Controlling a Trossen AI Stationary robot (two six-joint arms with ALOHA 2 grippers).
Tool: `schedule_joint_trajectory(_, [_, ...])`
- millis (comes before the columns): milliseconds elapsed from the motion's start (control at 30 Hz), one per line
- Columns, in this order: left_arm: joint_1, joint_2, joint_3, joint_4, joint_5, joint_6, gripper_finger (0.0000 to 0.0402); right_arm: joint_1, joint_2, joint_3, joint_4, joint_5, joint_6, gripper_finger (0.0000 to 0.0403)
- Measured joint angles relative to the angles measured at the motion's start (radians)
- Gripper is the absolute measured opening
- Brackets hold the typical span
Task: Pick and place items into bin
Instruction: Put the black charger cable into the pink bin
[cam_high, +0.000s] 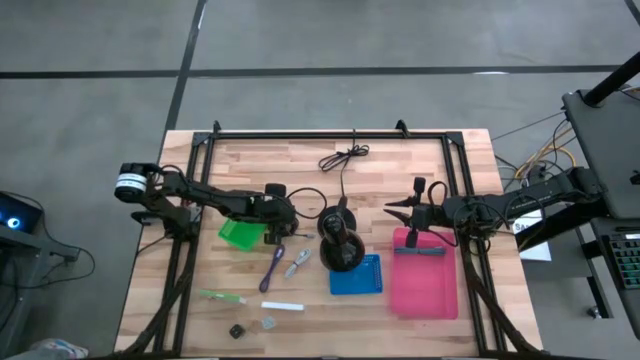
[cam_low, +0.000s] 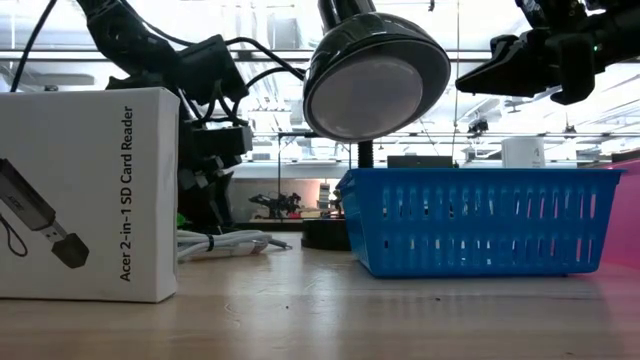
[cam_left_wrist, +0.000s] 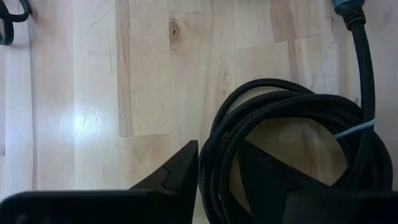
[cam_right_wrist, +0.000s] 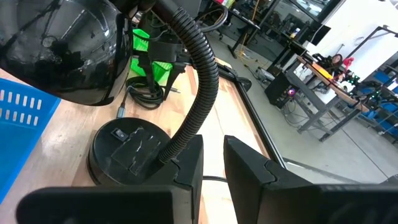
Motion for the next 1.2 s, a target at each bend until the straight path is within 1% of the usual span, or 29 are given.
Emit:
schedule_joint_trajectory(800, [0.000,0.000,0.000,0.000,0.000,0.001,0.0026,0.000,0.000,0.000,0.000,0.000,0.000,0.0053])
schedule_joint_trajectory(933, [0.000,0.000,0.000,0.000,-0.002,0.024,0.0016,0.000,0.000,0.000,0.000,0.000,0.000,0.0053])
schedule_joint_trajectory(1200, [0.000,0.000,0.000,0.000,-0.067,0.026,0.0012,0.000,0.000,0.000,0.000,0.000,0.000,0.0053])
